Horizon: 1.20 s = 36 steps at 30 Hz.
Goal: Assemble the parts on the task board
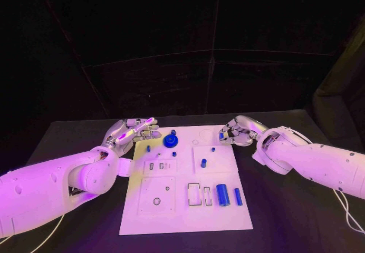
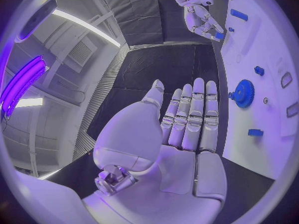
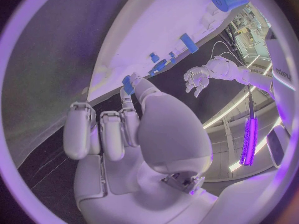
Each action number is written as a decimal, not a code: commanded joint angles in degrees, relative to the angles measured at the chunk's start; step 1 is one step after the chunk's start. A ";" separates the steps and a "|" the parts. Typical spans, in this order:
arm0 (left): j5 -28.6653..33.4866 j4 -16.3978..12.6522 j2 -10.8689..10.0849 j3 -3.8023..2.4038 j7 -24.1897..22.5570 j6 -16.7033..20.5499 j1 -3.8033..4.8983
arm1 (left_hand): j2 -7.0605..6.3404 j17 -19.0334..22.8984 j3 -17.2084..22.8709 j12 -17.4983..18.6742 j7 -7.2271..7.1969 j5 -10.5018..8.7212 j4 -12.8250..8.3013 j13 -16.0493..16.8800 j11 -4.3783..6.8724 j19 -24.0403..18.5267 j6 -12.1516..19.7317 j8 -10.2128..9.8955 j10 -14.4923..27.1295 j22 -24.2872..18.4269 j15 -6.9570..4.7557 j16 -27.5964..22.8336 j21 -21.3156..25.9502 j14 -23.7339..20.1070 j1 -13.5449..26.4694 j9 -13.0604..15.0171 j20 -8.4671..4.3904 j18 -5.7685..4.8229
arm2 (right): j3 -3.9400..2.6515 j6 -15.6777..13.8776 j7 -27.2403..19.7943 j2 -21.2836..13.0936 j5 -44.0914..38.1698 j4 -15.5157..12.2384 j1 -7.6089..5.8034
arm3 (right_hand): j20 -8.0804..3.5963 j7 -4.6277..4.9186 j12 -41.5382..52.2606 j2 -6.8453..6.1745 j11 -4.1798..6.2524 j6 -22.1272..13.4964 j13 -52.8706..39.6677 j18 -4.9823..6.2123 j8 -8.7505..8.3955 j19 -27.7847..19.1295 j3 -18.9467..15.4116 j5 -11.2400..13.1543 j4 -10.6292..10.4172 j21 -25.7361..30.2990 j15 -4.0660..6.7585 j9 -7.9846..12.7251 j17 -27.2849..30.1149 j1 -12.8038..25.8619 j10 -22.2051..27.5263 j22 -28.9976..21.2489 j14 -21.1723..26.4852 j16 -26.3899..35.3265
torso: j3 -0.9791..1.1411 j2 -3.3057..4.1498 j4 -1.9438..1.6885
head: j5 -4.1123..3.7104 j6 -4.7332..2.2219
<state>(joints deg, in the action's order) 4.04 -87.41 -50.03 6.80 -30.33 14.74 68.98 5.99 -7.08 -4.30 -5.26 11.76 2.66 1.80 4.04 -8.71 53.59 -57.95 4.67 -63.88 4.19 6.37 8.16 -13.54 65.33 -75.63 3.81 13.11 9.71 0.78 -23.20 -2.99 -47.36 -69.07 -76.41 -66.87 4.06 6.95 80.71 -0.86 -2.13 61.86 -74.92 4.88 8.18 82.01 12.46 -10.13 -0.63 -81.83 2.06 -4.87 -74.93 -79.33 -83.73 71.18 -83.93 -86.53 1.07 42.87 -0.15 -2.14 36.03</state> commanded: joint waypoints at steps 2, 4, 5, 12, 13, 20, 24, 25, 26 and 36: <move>0.04 -0.24 -0.19 -0.05 -0.04 -0.55 0.13 | 0.48 -0.06 0.09 0.04 0.27 0.21 -0.32 -0.02 -0.14 0.48 -0.11 -0.42 -0.09 -0.05 0.14 0.10 -0.06 0.27 0.10 -0.06 0.00 0.86 | -0.10 -2.03 4.98 0.05 1.64 -3.69 -0.85 | -0.36 -0.50 0.00 0.40 0.51 0.82 -5.56 -1.18 -0.12 -0.05 0.22 -0.32 0.07 -0.28 0.41 0.11 -6.86 0.04 0.05 0.01 -4.44 -0.28 | -0.46 -0.45 -0.09 | 0.17 0.02; 0.04 -0.20 -0.22 -0.05 -0.04 -0.55 0.14 | 0.48 -0.06 0.09 0.04 0.27 0.21 -0.32 -0.02 -0.14 0.48 -0.11 -0.42 -0.09 -0.05 0.14 0.10 -0.06 0.27 0.10 -0.06 0.00 0.86 | -0.11 -1.86 6.82 0.51 0.73 -4.86 -1.11 | -0.36 -0.50 0.00 0.41 0.51 0.83 -5.56 -1.18 -0.12 -0.06 0.23 -0.33 0.07 -0.28 0.41 0.11 -6.85 0.05 0.05 0.00 -4.43 -0.27 | -0.54 -0.64 -0.15 | 0.36 0.23; 0.04 -0.17 -0.22 -0.05 -0.04 -0.56 0.14 | 0.48 -0.06 0.09 0.04 0.27 0.21 -0.32 -0.02 -0.14 0.48 -0.11 -0.42 -0.09 -0.05 0.14 0.10 -0.06 0.27 0.10 -0.06 0.00 0.86 | -0.11 -1.73 7.73 0.87 0.20 -5.37 -1.22 | -0.36 -0.50 0.00 0.43 0.51 0.84 -5.57 -1.18 -0.11 -0.07 0.25 -0.34 0.07 -0.27 0.41 0.11 -6.84 0.07 0.04 -0.01 -4.43 -0.27 | -0.60 -0.72 -0.19 | 0.44 0.31; 0.04 0.25 -0.11 -0.06 0.10 -0.76 0.25 | 0.50 -0.07 0.13 0.08 0.27 0.20 -0.39 -0.03 -0.15 0.49 -0.10 -0.44 -0.07 -0.06 0.15 0.07 -0.05 0.27 0.04 -0.06 0.00 0.86 | -0.13 0.49 12.99 5.95 -3.77 -6.31 -1.61 | -0.38 -0.52 -0.08 0.53 0.53 0.92 -5.50 -1.15 -0.14 -0.12 0.43 -0.53 0.09 -0.20 0.42 0.13 -6.71 0.23 0.08 -0.16 -4.41 -0.21 | -1.15 -1.33 -0.65 | 1.33 0.94; 0.04 0.43 -0.07 -0.06 0.20 -0.83 0.33 | 0.50 -0.07 0.14 0.09 0.27 0.20 -0.41 -0.04 -0.15 0.49 -0.10 -0.45 -0.06 -0.06 0.15 0.07 -0.05 0.27 0.02 -0.06 0.00 0.86 | -0.13 1.10 13.43 7.06 -4.08 -5.97 -1.63 | -0.39 -0.50 -0.16 0.54 0.52 0.87 -5.43 -1.15 -0.18 -0.13 0.47 -0.57 0.09 -0.20 0.42 0.15 -6.60 0.28 0.13 -0.18 -4.38 -0.16 | -1.26 -1.42 -0.74 | 1.85 1.03; 0.04 1.42 0.07 -0.08 0.25 -0.99 0.70 | 0.47 -0.08 0.16 0.13 0.28 0.20 -0.49 -0.05 -0.15 0.49 -0.08 -0.48 -0.04 -0.07 0.16 0.04 -0.03 0.26 -0.04 -0.06 0.00 0.85 | -0.07 4.76 14.65 13.12 -6.94 -4.08 -1.50 | -0.39 -0.39 -0.35 0.56 0.44 0.61 -5.27 -1.16 -0.41 -0.11 0.63 -0.69 0.03 -0.19 0.39 0.26 -6.39 0.70 0.24 -0.16 -4.34 -0.07 | -1.68 -1.81 -0.94 | 3.59 1.69; 0.04 1.77 0.04 -0.08 0.18 -0.89 0.94 | 0.47 -0.08 0.16 0.13 0.28 0.20 -0.49 -0.05 -0.15 0.49 -0.08 -0.48 -0.04 -0.07 0.16 0.04 -0.03 0.26 -0.04 -0.06 0.00 0.85 | 0.15 6.64 14.79 15.96 -9.08 -3.15 -0.96 | -0.38 -0.37 -0.41 0.56 0.43 0.52 -5.22 -1.16 -0.49 -0.11 0.69 -0.75 0.04 -0.19 0.38 0.30 -6.34 0.78 0.28 -0.16 -4.33 -0.04 | -1.85 -1.98 -1.04 | 4.32 2.00; 0.04 1.83 0.04 -0.08 0.16 -0.87 0.99 | 0.47 -0.08 0.16 0.14 0.28 0.20 -0.50 -0.05 -0.15 0.49 -0.08 -0.48 -0.04 -0.07 0.16 0.04 -0.03 0.26 -0.04 -0.06 0.00 0.85 | 0.54 7.04 14.87 16.58 -9.84 -3.05 -0.80 | -0.37 -0.34 -0.46 0.58 0.40 0.43 -5.18 -1.17 -0.57 -0.10 0.78 -0.86 0.04 -0.19 0.36 0.34 -6.30 0.88 0.32 -0.13 -4.32 -0.02 | -1.87 -2.00 -1.05 | 4.49 2.10; 0.04 1.86 0.04 -0.08 0.15 -0.87 1.02 | 0.47 -0.09 0.16 0.15 0.28 0.20 -0.51 -0.05 -0.16 0.49 -0.08 -0.49 -0.03 -0.07 0.16 0.03 -0.02 0.26 -0.05 -0.06 0.00 0.85 | 0.77 7.26 14.94 16.94 -10.18 -2.97 -0.72 | -0.37 -0.34 -0.46 0.58 0.40 0.43 -5.18 -1.17 -0.57 -0.10 0.78 -0.86 0.04 -0.19 0.36 0.34 -6.30 0.88 0.32 -0.13 -4.32 -0.02 | -1.92 -2.04 -1.09 | 4.56 2.21; 0.04 2.15 0.09 -0.08 0.21 -1.02 1.31 | 0.47 -0.09 0.17 0.16 0.28 0.20 -0.52 -0.05 -0.16 0.49 -0.08 -0.49 -0.03 -0.07 0.16 0.02 -0.02 0.26 -0.05 -0.06 0.00 0.85 | 2.16 8.44 15.77 20.19 -13.74 -1.65 0.58 | -0.33 -0.27 -0.52 0.31 0.32 0.41 -5.16 -1.16 -0.70 -0.12 0.77 -1.07 -0.09 -0.15 0.29 0.40 -6.27 1.59 0.35 -0.19 -4.31 0.01 | -1.87 -1.99 -1.08 | 4.95 2.84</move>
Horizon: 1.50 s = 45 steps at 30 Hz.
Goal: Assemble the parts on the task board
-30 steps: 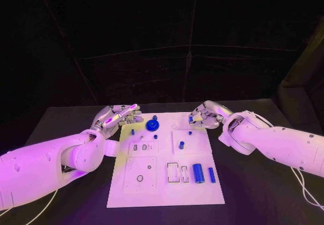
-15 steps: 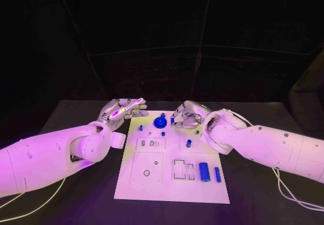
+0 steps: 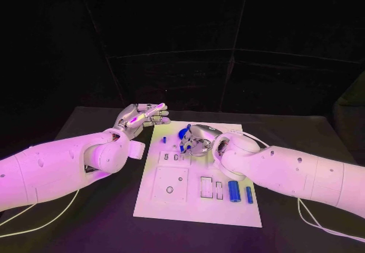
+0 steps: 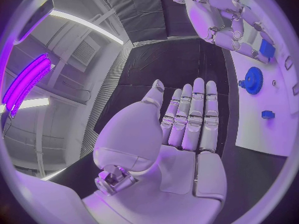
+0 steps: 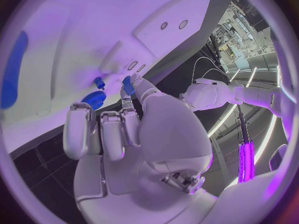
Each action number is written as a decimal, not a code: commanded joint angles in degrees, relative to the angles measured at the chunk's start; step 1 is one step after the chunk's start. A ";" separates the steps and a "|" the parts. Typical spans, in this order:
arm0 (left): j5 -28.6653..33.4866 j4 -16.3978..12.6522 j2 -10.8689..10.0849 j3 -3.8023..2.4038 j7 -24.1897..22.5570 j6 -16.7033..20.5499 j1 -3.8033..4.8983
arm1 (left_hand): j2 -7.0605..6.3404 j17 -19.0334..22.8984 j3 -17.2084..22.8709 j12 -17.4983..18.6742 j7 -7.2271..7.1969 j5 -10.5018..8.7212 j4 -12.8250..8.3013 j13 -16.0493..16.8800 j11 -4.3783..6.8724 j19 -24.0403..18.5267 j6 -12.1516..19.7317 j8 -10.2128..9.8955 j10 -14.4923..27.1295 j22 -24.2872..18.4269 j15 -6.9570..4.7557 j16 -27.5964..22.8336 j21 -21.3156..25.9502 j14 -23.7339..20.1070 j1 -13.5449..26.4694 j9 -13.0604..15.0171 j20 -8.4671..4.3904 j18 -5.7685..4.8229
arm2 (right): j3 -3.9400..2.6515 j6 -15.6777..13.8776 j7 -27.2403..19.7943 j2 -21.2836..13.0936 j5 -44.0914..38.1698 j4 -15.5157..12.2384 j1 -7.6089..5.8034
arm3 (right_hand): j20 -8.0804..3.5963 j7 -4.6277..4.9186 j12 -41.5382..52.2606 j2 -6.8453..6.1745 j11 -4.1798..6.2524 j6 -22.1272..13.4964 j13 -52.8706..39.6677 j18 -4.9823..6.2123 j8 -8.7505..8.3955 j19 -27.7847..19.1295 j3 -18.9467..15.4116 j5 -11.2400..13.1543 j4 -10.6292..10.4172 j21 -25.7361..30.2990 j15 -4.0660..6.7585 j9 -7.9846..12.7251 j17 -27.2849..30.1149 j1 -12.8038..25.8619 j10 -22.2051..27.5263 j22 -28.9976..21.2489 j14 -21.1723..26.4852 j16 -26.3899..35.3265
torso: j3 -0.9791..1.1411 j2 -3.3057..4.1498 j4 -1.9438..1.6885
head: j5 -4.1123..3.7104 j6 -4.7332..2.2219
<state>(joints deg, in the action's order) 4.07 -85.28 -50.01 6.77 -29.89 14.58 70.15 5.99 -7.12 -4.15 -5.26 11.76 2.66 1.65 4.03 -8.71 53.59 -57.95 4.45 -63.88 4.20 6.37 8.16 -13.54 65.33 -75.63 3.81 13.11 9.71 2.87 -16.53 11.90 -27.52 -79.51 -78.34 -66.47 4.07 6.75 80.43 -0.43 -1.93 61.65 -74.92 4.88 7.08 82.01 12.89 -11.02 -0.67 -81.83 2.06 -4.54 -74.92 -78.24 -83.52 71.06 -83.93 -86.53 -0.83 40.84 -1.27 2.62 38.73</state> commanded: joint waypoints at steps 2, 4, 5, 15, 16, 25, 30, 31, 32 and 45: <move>0.01 0.09 0.08 -0.05 -0.22 -0.87 0.17 | 0.47 -0.06 0.02 0.16 0.28 0.19 -0.37 -0.05 -0.16 0.49 -0.08 -0.27 -0.04 -0.08 0.16 0.02 -0.02 0.26 -0.05 -0.06 0.00 0.85 | 0.17 1.63 0.88 0.84 -4.00 0.57 0.54 | -0.33 -0.06 -0.23 -0.18 0.11 0.60 -5.16 -1.16 0.37 -0.12 0.34 -0.22 -0.07 -0.14 0.30 0.08 -6.25 0.59 0.14 -0.09 -4.31 0.03 | 0.14 0.05 0.10 | 0.33 0.24; 0.01 0.14 0.10 -0.05 -0.21 -0.88 0.19 | 0.47 -0.06 0.02 0.16 0.28 0.19 -0.37 -0.05 -0.16 0.49 -0.08 -0.27 -0.04 -0.08 0.16 0.02 -0.02 0.26 -0.05 -0.06 0.00 0.85 | 0.23 1.55 0.92 1.20 -4.45 0.75 0.77 | -0.32 -0.05 -0.23 -0.24 0.11 0.60 -5.17 -1.16 0.35 -0.13 0.34 -0.25 -0.08 -0.13 0.29 0.09 -6.21 0.69 0.13 -0.10 -4.30 0.05 | 0.17 0.06 0.07 | 0.33 0.33; 0.01 0.17 0.12 -0.05 -0.23 -0.86 0.20 | 0.47 -0.06 0.02 0.16 0.28 0.19 -0.37 -0.05 -0.16 0.49 -0.08 -0.27 -0.04 -0.08 0.16 0.02 -0.02 0.26 -0.05 -0.06 0.00 0.85 | 0.24 1.51 0.95 1.32 -4.60 0.81 0.85 | -0.32 -0.05 -0.23 -0.24 0.11 0.60 -5.17 -1.16 0.35 -0.13 0.34 -0.25 -0.08 -0.13 0.29 0.09 -6.21 0.69 0.13 -0.10 -4.30 0.05 | 0.18 0.07 0.06 | 0.32 0.35; 0.01 0.44 0.36 -0.05 -0.52 -0.57 0.22 | 0.47 -0.07 0.03 0.18 0.28 0.19 -0.40 -0.05 -0.16 0.50 -0.09 -0.28 -0.04 -0.08 0.16 0.01 -0.01 0.27 -0.06 -0.06 0.00 0.85 | 0.31 2.19 1.46 1.84 -5.62 1.27 1.21 | -0.31 -0.04 -0.23 -0.35 0.10 0.57 -5.18 -1.16 0.31 -0.13 0.32 -0.29 -0.10 -0.13 0.28 0.11 -6.18 0.87 0.13 -0.11 -4.30 0.06 | 0.20 0.05 0.05 | 0.34 0.73; 0.01 0.45 0.37 -0.05 -0.52 -0.56 0.22 | 0.47 -0.07 0.03 0.18 0.28 0.19 -0.40 -0.05 -0.16 0.50 -0.09 -0.28 -0.04 -0.08 0.16 0.01 -0.01 0.27 -0.06 -0.06 0.00 0.85 | 0.31 2.29 1.53 1.84 -5.72 1.28 1.24 | -0.31 -0.03 -0.23 -0.38 0.09 0.57 -5.18 -1.15 0.29 -0.13 0.32 -0.31 -0.11 -0.12 0.28 0.11 -6.18 0.93 0.13 -0.11 -4.30 0.06 | 0.20 0.06 0.07 | 0.32 0.80; 0.01 0.66 0.48 -0.05 -0.54 -0.54 0.22 | 0.47 -0.07 0.03 0.18 0.28 0.19 -0.40 -0.05 -0.16 0.50 -0.09 -0.28 -0.04 -0.08 0.16 0.01 -0.01 0.27 -0.06 -0.06 0.00 0.85 | 0.31 2.86 2.09 1.27 -6.95 0.76 1.49 | -0.25 0.03 -0.33 -1.14 0.04 0.44 -5.12 -1.14 0.05 -0.15 0.14 -0.99 -0.25 -0.07 0.22 0.21 -6.07 1.92 0.18 -0.19 -4.28 0.13 | 0.22 0.07 0.08 | 0.24 0.94; 0.01 0.77 0.52 -0.05 -0.57 -0.49 0.21 | 0.48 -0.08 0.06 0.20 0.28 0.19 -0.46 -0.05 -0.15 0.52 -0.11 -0.29 -0.06 -0.08 0.15 0.00 0.00 0.29 -0.09 -0.05 0.00 0.86 | 0.32 3.77 2.15 1.03 -7.18 0.30 1.53 | -0.23 0.03 -0.38 -1.79 0.04 0.51 -5.12 -1.14 -0.09 -0.13 0.23 -2.63 -0.20 -0.04 0.21 0.27 -6.09 2.53 0.20 -0.19 -4.29 0.15 | 0.18 0.08 0.06 | 0.31 1.06; 0.01 0.79 0.53 -0.05 -0.57 -0.49 0.21 | 0.48 -0.08 0.06 0.20 0.28 0.19 -0.46 -0.05 -0.15 0.52 -0.11 -0.29 -0.06 -0.08 0.15 0.00 0.00 0.29 -0.09 -0.05 0.00 0.86 | 0.32 4.03 2.17 0.99 -7.20 0.21 1.53 | -0.23 0.04 -0.38 -1.88 0.03 0.52 -5.11 -1.14 -0.10 -0.13 0.21 -2.75 -0.22 -0.04 0.21 0.27 -6.10 2.63 0.21 -0.19 -4.29 0.15 | 0.18 0.08 0.06 | 0.31 1.06; 0.01 0.81 0.53 -0.05 -0.57 -0.49 0.21 | 0.48 -0.08 0.06 0.20 0.28 0.19 -0.46 -0.05 -0.15 0.52 -0.11 -0.29 -0.06 -0.08 0.15 0.00 0.00 0.29 -0.09 -0.05 0.00 0.86 | 0.32 4.17 2.18 0.97 -7.22 0.16 1.54 | -0.22 0.04 -0.39 -1.96 0.03 0.53 -5.11 -1.14 -0.11 -0.13 0.19 -2.82 -0.23 -0.03 0.21 0.27 -6.09 2.71 0.21 -0.19 -4.29 0.15 | 0.18 0.08 0.06 | 0.31 1.06; 0.01 0.94 0.56 -0.04 -0.52 -0.50 0.20 | 0.47 -0.09 0.07 0.23 0.29 0.19 -0.49 -0.06 -0.16 0.52 -0.09 -0.31 -0.04 -0.09 0.15 -0.01 0.00 0.29 -0.11 -0.06 0.00 0.86 | 0.32 5.27 2.89 0.63 -7.87 -0.36 1.57 | -0.14 0.32 -0.85 -2.92 -0.19 -0.18 -4.70 -1.14 -0.70 -0.15 -0.17 -2.91 -0.53 0.03 0.08 0.48 -5.90 3.89 0.52 -0.26 -4.25 0.26 | 0.19 0.09 0.07 | 0.35 1.28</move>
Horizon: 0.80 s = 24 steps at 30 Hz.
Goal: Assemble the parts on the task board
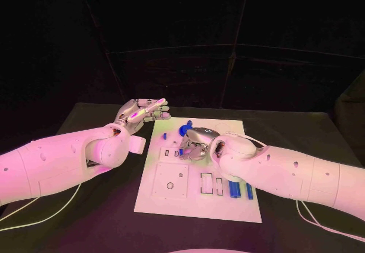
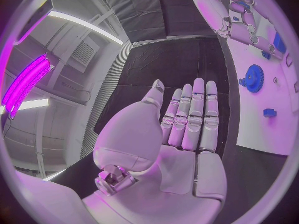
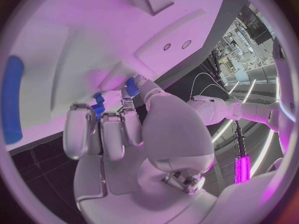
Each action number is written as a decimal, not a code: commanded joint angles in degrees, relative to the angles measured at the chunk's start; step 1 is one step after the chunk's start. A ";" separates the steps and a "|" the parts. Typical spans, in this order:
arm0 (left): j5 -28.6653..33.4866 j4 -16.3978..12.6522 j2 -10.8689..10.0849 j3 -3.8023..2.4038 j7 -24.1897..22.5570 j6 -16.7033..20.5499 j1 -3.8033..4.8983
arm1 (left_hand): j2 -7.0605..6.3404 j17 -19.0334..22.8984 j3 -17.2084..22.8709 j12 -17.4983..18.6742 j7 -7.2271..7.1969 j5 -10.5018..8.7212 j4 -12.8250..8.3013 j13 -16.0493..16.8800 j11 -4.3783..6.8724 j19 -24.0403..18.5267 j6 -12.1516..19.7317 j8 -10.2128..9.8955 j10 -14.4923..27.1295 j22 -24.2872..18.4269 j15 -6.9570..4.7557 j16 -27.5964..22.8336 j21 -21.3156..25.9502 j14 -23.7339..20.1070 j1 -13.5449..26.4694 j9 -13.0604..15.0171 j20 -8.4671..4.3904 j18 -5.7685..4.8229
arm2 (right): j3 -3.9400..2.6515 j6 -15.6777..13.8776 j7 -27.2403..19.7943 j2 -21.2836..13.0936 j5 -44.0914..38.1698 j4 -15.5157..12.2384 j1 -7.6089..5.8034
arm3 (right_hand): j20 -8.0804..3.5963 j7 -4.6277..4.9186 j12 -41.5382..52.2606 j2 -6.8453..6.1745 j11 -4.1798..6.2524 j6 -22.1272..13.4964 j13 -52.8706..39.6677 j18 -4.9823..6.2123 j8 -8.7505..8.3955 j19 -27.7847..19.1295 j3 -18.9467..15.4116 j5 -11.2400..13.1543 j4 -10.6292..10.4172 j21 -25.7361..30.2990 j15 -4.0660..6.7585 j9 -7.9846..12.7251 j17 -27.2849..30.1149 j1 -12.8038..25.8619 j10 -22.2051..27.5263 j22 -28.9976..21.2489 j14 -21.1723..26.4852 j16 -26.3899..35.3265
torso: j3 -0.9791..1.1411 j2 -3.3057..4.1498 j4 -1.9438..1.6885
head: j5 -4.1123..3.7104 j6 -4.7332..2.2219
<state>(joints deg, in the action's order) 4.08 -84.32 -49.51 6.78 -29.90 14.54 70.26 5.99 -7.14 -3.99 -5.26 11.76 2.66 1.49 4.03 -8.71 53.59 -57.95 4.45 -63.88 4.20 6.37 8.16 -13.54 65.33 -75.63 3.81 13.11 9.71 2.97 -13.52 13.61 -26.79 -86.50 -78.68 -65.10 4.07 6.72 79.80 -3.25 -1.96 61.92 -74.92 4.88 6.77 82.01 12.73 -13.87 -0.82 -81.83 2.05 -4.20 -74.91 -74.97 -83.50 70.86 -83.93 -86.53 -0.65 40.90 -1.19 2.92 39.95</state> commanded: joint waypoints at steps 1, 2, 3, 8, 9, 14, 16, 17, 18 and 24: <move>0.00 -0.02 0.07 -0.05 -0.51 -0.46 0.09 | 0.47 -0.07 -0.09 0.23 0.29 0.19 -0.33 -0.05 -0.16 0.52 -0.09 -0.31 -0.05 -0.09 0.15 -0.01 0.00 0.29 -0.11 -0.06 0.00 0.85 | 0.22 2.20 1.24 -0.10 -0.96 -0.02 0.20 | -0.12 0.43 -0.28 -0.23 -0.22 -0.67 -4.65 -1.13 -0.53 -0.16 -0.06 -0.05 -0.42 0.05 0.04 0.19 -5.88 0.77 0.55 -0.08 -4.24 0.28 | 0.01 0.03 -0.02 | 0.05 0.07; 0.00 -0.01 0.07 -0.05 -0.49 -0.47 0.09 | 0.47 -0.07 -0.09 0.23 0.29 0.19 -0.33 -0.05 -0.16 0.52 -0.09 -0.31 -0.05 -0.09 0.15 -0.01 0.00 0.29 -0.11 -0.06 0.00 0.85 | 0.22 2.07 1.32 -0.09 -1.02 -0.03 0.20 | -0.10 0.49 -0.35 -0.32 -0.26 -0.83 -4.59 -1.13 -0.64 -0.17 -0.10 -0.05 -0.46 0.06 0.00 0.22 -5.87 0.87 0.60 -0.11 -4.24 0.29 | 0.03 0.04 -0.04 | 0.02 0.04; 0.00 0.00 0.07 -0.05 -0.49 -0.47 0.09 | 0.47 -0.07 -0.09 0.23 0.29 0.19 -0.33 -0.05 -0.16 0.52 -0.09 -0.31 -0.05 -0.09 0.15 -0.01 0.00 0.29 -0.11 -0.06 0.00 0.85 | 0.22 1.97 1.37 -0.08 -1.01 -0.03 0.20 | -0.08 0.53 -0.40 -0.37 -0.30 -0.94 -4.54 -1.13 -0.71 -0.17 -0.12 -0.04 -0.48 0.07 -0.02 0.24 -5.86 0.94 0.63 -0.11 -4.24 0.29 | 0.03 0.04 -0.04 | 0.02 0.04; 0.00 0.02 0.06 -0.05 -0.45 -0.48 0.09 | 0.47 -0.08 -0.07 0.26 0.30 0.19 -0.37 -0.06 -0.17 0.53 -0.08 -0.34 -0.03 -0.09 0.16 -0.03 0.01 0.30 -0.12 -0.06 0.00 0.85 | 0.22 1.04 1.80 -0.05 -1.07 -0.01 0.21 | 0.28 1.18 -1.93 -1.33 -0.87 -3.00 -3.11 -1.13 -1.86 -0.21 -0.62 0.15 -0.79 0.14 -0.48 0.47 -5.83 1.96 1.78 -0.20 -4.23 0.34 | -0.01 0.01 -0.05 | 0.02 0.05; 0.00 0.02 0.06 -0.05 -0.44 -0.48 0.09 | 0.47 -0.08 -0.07 0.26 0.30 0.19 -0.37 -0.06 -0.17 0.53 -0.08 -0.34 -0.03 -0.09 0.16 -0.03 0.01 0.30 -0.12 -0.06 0.00 0.85 | 0.22 0.95 1.83 -0.04 -1.08 -0.01 0.22 | 0.32 1.22 -2.00 -1.40 -0.91 -3.13 -3.03 -1.13 -1.92 -0.21 -0.66 0.18 -0.80 0.14 -0.52 0.47 -5.83 2.02 1.84 -0.20 -4.23 0.34 | -0.01 0.01 -0.05 | 0.02 0.05; 0.00 0.02 0.06 -0.05 -0.39 -0.54 0.09 | 0.47 -0.08 -0.07 0.26 0.30 0.19 -0.37 -0.06 -0.17 0.53 -0.08 -0.34 -0.03 -0.09 0.16 -0.03 0.01 0.30 -0.12 -0.06 0.00 0.85 | 0.22 -0.45 2.19 0.03 -1.12 -0.02 0.29 | 0.74 1.64 -3.03 -2.13 -1.35 -4.97 -2.04 -1.07 -2.64 -0.31 -1.75 1.17 -1.52 0.28 -0.95 0.40 -5.79 3.41 2.66 -0.41 -4.20 0.39 | 0.01 0.00 0.01 | -0.04 0.04; 0.00 0.01 0.07 -0.05 -0.37 -0.59 0.09 | 0.47 -0.08 -0.07 0.29 0.30 0.19 -0.40 -0.07 -0.18 0.53 -0.07 -0.35 -0.02 -0.09 0.16 -0.04 0.02 0.30 -0.12 -0.06 0.00 0.85 | 0.22 -1.42 2.45 -0.01 -1.13 -0.12 0.39 | 0.90 1.79 -3.22 -2.14 -1.52 -5.67 -1.83 -1.05 -2.80 -0.38 -2.45 2.13 -2.19 0.37 -1.09 0.37 -5.76 4.28 2.84 -0.57 -4.18 0.43 | 0.01 0.00 0.00 | -0.17 0.02; 0.00 0.01 0.08 -0.05 -0.36 -0.61 0.09 | 0.47 -0.08 -0.07 0.29 0.30 0.19 -0.40 -0.07 -0.18 0.53 -0.07 -0.35 -0.02 -0.09 0.16 -0.04 0.02 0.30 -0.12 -0.06 0.00 0.85 | 0.22 -1.88 2.56 -0.02 -1.13 -0.16 0.43 | 0.96 1.82 -3.26 -2.16 -1.57 -5.86 -1.77 -1.03 -2.79 -0.40 -2.79 2.33 -2.50 0.40 -1.14 0.34 -5.75 4.66 2.88 -0.61 -4.18 0.44 | 0.02 0.01 -0.03 | -0.20 0.01; 0.00 0.01 0.08 -0.05 -0.35 -0.63 0.09 | 0.47 -0.08 -0.07 0.29 0.30 0.19 -0.40 -0.07 -0.18 0.53 -0.07 -0.35 -0.02 -0.09 0.16 -0.04 0.02 0.30 -0.12 -0.06 0.00 0.85 | 0.22 -2.40 2.67 -0.04 -1.13 -0.19 0.46 | 1.01 1.84 -3.31 -2.27 -1.60 -6.02 -1.71 -1.02 -2.77 -0.42 -3.18 2.49 -2.78 0.42 -1.18 0.31 -5.73 5.01 2.94 -0.65 -4.17 0.46 | 0.03 0.01 -0.03 | -0.19 0.01; 0.00 0.01 0.05 -0.05 -0.29 -0.77 0.09 | 0.47 -0.08 -0.07 0.29 0.30 0.19 -0.40 -0.07 -0.18 0.53 -0.07 -0.35 -0.02 -0.09 0.16 -0.04 0.02 0.30 -0.12 -0.06 0.00 0.85 | 0.21 -6.78 2.14 -0.55 -1.14 -0.46 0.55 | 1.32 2.31 -7.03 -3.44 -2.02 -8.08 2.02 -0.93 -2.91 -0.71 -6.78 1.76 -4.90 0.77 -1.53 0.31 -4.85 6.71 5.90 -1.22 -3.90 0.97 | 0.02 0.02 -0.02 | -0.07 0.08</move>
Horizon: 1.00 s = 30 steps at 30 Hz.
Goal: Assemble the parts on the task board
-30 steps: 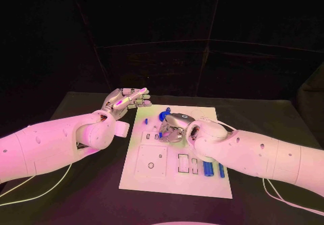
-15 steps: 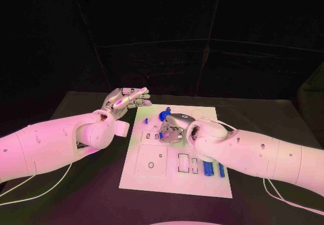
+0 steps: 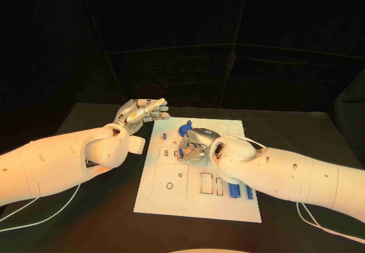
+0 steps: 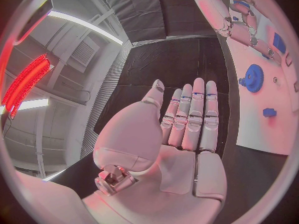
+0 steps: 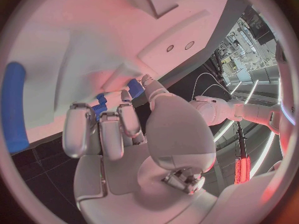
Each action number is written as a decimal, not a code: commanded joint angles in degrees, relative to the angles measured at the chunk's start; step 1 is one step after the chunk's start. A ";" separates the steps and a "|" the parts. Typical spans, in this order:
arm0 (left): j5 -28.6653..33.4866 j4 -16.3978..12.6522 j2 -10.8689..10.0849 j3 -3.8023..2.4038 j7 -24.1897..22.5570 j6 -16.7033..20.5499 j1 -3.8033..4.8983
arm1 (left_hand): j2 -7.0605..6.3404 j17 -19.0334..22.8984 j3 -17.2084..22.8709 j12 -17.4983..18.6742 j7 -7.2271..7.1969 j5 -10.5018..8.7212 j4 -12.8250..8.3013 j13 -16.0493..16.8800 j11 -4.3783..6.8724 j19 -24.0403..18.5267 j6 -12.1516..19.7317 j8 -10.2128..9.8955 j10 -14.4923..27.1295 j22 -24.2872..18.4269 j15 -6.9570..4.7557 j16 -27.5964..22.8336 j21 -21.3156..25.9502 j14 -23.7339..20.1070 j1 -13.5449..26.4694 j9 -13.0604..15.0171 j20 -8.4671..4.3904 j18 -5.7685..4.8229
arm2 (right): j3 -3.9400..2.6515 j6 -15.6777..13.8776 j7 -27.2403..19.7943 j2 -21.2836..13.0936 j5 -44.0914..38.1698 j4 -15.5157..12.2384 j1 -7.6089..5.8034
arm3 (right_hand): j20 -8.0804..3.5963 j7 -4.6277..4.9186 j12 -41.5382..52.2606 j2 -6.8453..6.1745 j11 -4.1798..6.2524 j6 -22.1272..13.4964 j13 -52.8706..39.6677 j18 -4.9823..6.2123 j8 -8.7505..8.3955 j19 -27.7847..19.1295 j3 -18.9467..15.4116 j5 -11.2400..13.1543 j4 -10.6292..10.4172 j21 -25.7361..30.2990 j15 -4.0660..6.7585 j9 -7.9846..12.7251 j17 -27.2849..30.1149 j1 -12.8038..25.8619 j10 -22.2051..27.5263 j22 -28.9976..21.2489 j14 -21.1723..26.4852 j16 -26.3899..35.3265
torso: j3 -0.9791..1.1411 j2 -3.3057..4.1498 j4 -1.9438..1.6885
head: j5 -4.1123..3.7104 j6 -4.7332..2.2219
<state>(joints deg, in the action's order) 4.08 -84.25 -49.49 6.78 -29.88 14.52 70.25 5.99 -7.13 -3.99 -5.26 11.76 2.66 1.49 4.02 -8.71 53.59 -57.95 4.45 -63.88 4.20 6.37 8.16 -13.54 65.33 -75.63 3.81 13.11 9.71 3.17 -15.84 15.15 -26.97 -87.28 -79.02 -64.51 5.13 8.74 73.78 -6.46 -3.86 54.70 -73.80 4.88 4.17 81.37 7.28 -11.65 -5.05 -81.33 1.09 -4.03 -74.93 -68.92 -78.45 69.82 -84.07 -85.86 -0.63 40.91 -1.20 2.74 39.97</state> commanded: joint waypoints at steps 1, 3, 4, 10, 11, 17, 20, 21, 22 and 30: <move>0.00 -0.05 0.03 -0.05 -0.30 -0.80 0.10 | 0.48 -0.10 -0.06 0.29 0.30 0.19 -0.41 -0.07 -0.17 0.53 -0.07 -0.35 -0.02 -0.10 0.16 -0.05 0.02 0.30 -0.13 -0.06 0.00 0.85 | 0.01 -5.64 0.28 -0.55 -0.37 -0.27 -0.04 | 0.41 0.48 -1.16 -0.35 -0.24 -1.40 1.15 -0.92 -0.19 -0.10 -2.54 -1.02 -1.24 0.33 -0.69 0.09 -4.81 0.54 1.03 -0.25 -3.76 0.35 | 0.00 0.01 -0.01 | 0.11 0.06; 0.00 0.02 0.03 -0.05 -0.28 -0.93 0.09 | 0.49 -0.11 -0.04 0.30 0.29 0.19 -0.42 -0.07 -0.17 0.54 -0.08 -0.35 -0.03 -0.10 0.16 -0.05 0.02 0.31 -0.13 -0.06 0.00 0.85 | 0.00 -8.84 -1.29 -1.28 -0.05 -1.06 -0.01 | 0.60 0.73 -1.23 -0.39 -0.50 -2.52 1.43 -0.92 -0.16 -0.11 -4.66 -2.16 -2.15 0.36 -0.90 0.08 -4.87 0.05 1.20 -0.28 -3.77 0.36 | 0.05 0.00 -0.04 | 0.18 0.06; 0.00 0.05 0.03 -0.05 -0.26 -0.97 0.09 | 0.51 -0.12 -0.03 0.30 0.27 0.20 -0.44 -0.06 -0.16 0.55 -0.10 -0.35 -0.05 -0.10 0.15 -0.05 0.03 0.32 -0.14 -0.05 0.00 0.85 | 0.00 -9.55 -2.06 -1.59 0.23 -1.39 0.00 | 0.61 0.74 -1.22 -0.40 -0.53 -2.62 1.45 -0.92 -0.12 -0.09 -4.94 -2.26 -2.25 0.35 -0.92 0.07 -4.92 -0.05 1.21 -0.25 -3.78 0.35 | 0.06 -0.02 -0.04 | 0.22 0.05; -0.34 0.17 -0.13 -0.05 0.43 -1.43 0.09 | 0.80 -2.21 0.37 -0.33 -0.57 0.40 -1.05 0.26 1.07 5.37 -1.31 -0.15 -2.71 1.00 -1.74 2.97 -2.58 6.64 -0.16 0.08 -1.75 1.01 | -0.10 -11.87 -11.45 -6.01 5.24 -6.03 -0.26 | 0.71 0.81 -1.18 0.03 -0.62 -2.97 1.61 -0.78 0.21 -0.40 -6.43 -2.86 -2.54 0.70 -0.98 -0.03 -4.27 -1.44 1.33 -0.92 -3.61 0.72 | 0.06 -0.11 0.00 | 0.50 0.33; -0.70 0.18 -0.18 -0.05 0.68 -1.48 0.09 | 0.88 -2.87 0.44 -0.55 -0.84 0.33 -1.11 0.34 1.44 6.83 -1.67 -0.05 -3.48 1.38 -2.33 3.95 -3.46 8.44 -0.14 0.11 -2.32 1.02 | -0.13 -12.00 -13.39 -7.16 6.70 -7.17 -0.51 | 0.74 0.86 -1.30 0.11 -0.66 -3.18 1.76 -0.72 0.21 -0.59 -6.79 -2.79 -2.59 0.90 -1.02 -0.02 -4.14 -1.75 1.49 -1.28 -3.55 0.82 | 0.03 -0.12 0.03 | 0.52 0.31; -6.09 0.48 -0.55 -0.06 7.66 -0.78 0.14 | 0.82 -8.60 0.60 -2.36 -3.23 0.79 -1.30 1.17 4.47 16.30 -4.35 0.83 -9.11 4.35 -6.13 12.83 -9.87 20.68 0.18 0.42 -6.27 0.97 | -0.79 -12.87 -19.66 -12.94 17.34 -11.63 -2.94 | 0.80 0.67 -1.33 1.69 -0.55 -2.47 2.00 -0.59 1.11 -0.97 -7.40 -2.21 -2.38 1.35 -0.99 -0.33 -4.20 -3.99 1.74 -1.90 -3.50 0.96 | 0.22 -0.40 0.31 | 0.65 0.09; -10.65 0.57 -0.64 -0.07 14.15 -0.23 0.43 | 0.88 -26.16 0.52 -3.59 -3.50 0.77 -0.69 1.98 5.84 21.49 -3.99 0.49 -11.74 6.73 -7.27 32.88 -14.50 22.24 1.35 0.30 -8.16 0.93 | -1.25 -12.63 -20.49 -15.61 21.85 -13.29 -4.32 | 0.52 -0.04 -0.67 3.13 0.07 -0.20 1.43 -0.66 2.71 -0.73 -6.85 -2.82 -1.81 1.15 -0.55 -0.87 -4.84 -5.63 1.16 -1.45 -3.68 0.67 | 0.31 -0.54 0.12 | 0.58 0.13; -13.58 0.69 -0.65 -0.07 18.41 -0.96 0.57 | -0.08 -44.36 0.36 -5.58 -4.95 0.47 -0.65 3.91 6.15 23.62 -4.61 1.55 -12.34 9.97 -8.38 52.80 -19.81 20.49 1.97 0.63 -9.32 0.22 | -1.39 -12.40 -20.60 -16.64 23.39 -13.85 -4.92 | 0.33 -0.21 -0.52 3.45 0.26 0.11 1.32 -0.69 3.06 -0.66 -6.90 -3.03 -1.68 1.10 -0.37 -0.93 -4.97 -5.98 0.99 -1.37 -3.73 0.62 | 0.40 -0.63 0.11 | 0.52 0.15; -16.01 0.80 -0.62 -0.07 21.93 -2.11 0.70 | -0.28 -49.32 0.15 -6.65 -4.67 0.23 -0.38 4.63 6.14 22.80 -4.74 1.82 -13.34 10.32 -8.24 56.79 -20.17 20.93 2.47 0.70 -9.35 0.20 | -1.57 -11.97 -20.64 -18.30 25.60 -14.65 -5.84 | 0.24 -0.27 -0.44 3.60 0.32 0.18 1.25 -0.70 3.19 -0.63 -6.95 -3.12 -1.63 1.08 -0.30 -0.94 -4.98 -6.12 0.89 -1.32 -3.74 0.62 | 0.57 -0.90 0.29 | 0.77 0.23; -36.99 2.64 1.64 -0.08 43.03 -14.32 2.98 | -1.25 -81.09 -7.32 -33.67 -6.68 0.46 6.28 27.32 8.56 26.17 -5.05 10.22 -9.67 45.27 -9.77 80.87 -51.62 24.14 8.50 4.59 -11.25 -3.42 | -1.90 -11.48 -18.68 -23.41 30.01 -14.83 -8.14 | -0.13 -0.62 0.39 4.16 0.66 0.87 0.55 -0.73 4.05 -0.49 -7.71 -3.73 -1.88 1.02 0.03 -1.04 -4.64 -5.99 -0.04 -1.20 -3.69 0.83 | 1.00 -2.20 0.85 | 0.97 1.12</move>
<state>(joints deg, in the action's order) -19.11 -81.91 -48.22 6.79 -0.35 7.60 72.85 4.19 -74.90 -10.91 -36.70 5.31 3.29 7.29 29.34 -0.16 80.12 -62.96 13.90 -74.61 47.39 -3.41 88.39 -63.41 84.05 -67.06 8.01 1.87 6.92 1.33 -26.76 -3.21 -50.18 -62.00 -93.93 -72.44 5.39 8.19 73.83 -2.69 -3.26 55.28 -73.21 4.88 7.97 80.86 -0.12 -15.19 -7.01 -80.08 0.84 -5.01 -74.93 -74.65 -78.10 68.56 -83.95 -85.02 0.12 39.34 -0.59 3.52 40.79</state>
